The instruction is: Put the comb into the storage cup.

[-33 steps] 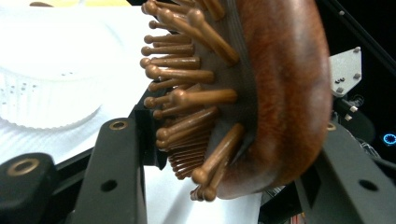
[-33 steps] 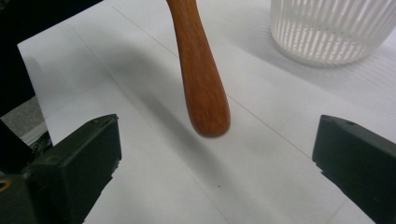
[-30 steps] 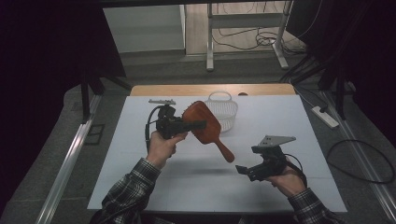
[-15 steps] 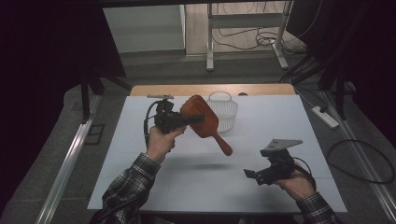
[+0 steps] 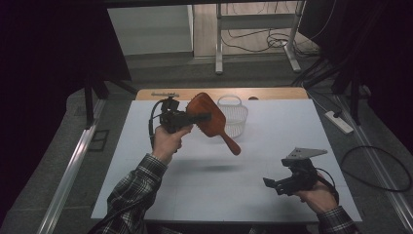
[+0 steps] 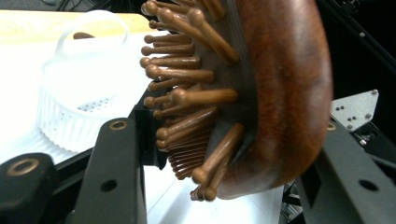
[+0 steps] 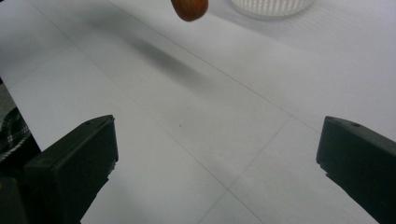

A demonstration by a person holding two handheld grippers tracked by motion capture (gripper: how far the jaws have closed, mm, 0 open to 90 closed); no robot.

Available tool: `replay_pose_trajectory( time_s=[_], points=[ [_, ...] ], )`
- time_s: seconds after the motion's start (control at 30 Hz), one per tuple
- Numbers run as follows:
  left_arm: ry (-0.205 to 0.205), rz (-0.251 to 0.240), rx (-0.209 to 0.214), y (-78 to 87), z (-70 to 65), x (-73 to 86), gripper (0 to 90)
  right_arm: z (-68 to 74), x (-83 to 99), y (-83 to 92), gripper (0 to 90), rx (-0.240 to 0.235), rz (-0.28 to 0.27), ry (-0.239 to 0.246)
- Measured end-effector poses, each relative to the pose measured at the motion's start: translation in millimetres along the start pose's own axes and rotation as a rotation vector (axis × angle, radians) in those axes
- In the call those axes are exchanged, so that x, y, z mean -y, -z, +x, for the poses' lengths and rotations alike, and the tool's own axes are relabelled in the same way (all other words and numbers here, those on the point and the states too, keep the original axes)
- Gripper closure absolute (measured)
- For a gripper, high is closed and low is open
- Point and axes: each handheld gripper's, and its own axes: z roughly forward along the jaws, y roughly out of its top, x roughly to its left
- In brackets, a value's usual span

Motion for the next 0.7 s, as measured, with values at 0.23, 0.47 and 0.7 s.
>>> replay_pose_trajectory(
  time_s=[0.23, 0.47, 0.7],
  points=[
    [0.007, -0.017, -0.012, 2.6, 3.5, -7.5, 50.9, -2.8, 8.6, 7.5, 0.0, 0.022, 0.002, -0.021],
    [0.020, -0.034, -0.017, 4.3, 6.8, -12.9, 51.0, -5.3, 14.8, 15.6, 0.0, 0.047, 0.003, -0.037],
    [0.016, -0.043, -0.028, 6.7, 6.2, -22.3, 51.0, -11.1, 22.5, 23.7, 0.0, 0.072, 0.001, -0.058]
  ],
)
